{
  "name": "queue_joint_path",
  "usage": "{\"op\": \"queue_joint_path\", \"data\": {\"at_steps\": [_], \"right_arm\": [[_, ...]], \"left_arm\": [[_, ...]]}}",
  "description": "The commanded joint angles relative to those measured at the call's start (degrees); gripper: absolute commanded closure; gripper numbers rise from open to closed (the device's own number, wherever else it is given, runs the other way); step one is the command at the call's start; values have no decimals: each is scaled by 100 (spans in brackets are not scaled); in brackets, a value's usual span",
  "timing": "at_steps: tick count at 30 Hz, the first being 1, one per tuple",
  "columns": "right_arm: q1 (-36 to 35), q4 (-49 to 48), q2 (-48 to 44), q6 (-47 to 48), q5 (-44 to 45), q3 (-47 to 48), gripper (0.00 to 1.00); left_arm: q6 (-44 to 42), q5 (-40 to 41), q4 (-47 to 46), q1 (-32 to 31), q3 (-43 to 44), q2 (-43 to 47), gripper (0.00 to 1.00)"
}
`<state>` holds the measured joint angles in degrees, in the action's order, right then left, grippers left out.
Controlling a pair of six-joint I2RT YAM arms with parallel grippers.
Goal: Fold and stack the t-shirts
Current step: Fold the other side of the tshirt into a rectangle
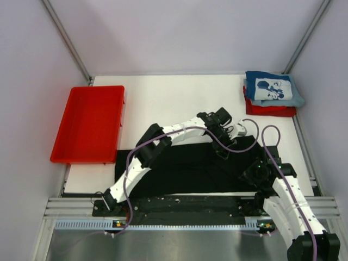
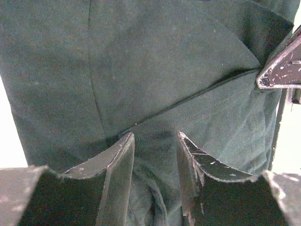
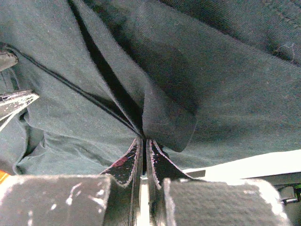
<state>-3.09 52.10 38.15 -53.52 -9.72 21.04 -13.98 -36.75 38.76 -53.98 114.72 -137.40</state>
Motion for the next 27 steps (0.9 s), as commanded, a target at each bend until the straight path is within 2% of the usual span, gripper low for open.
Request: {"op": "queue_joint_path", "data": {"at_steps": [1, 5, 6, 10, 16, 24, 27], "right_arm": [[19, 46, -10, 78, 5, -21, 100], [28, 37, -18, 78, 31, -21, 100], [19, 37, -10, 70, 49, -12, 100], [28, 46, -18, 78, 57, 23, 100], [19, 29, -10, 113, 66, 6, 100], [28, 11, -9, 131, 84, -3, 100], [28, 2, -9, 140, 84, 6, 100]], "left_arm": [[0, 45, -97, -52, 455, -111, 56], [-61, -148, -18, -87, 411, -164, 66], [-70, -70, 34, -104, 429, -190, 66], [-114, 404, 26, -140, 446, -225, 53], [-132, 1372, 70, -148, 718, -137, 47], [-237, 1356, 263, -262, 622, -269, 48], [-289, 1119, 351, -306, 596, -261, 54]]}}
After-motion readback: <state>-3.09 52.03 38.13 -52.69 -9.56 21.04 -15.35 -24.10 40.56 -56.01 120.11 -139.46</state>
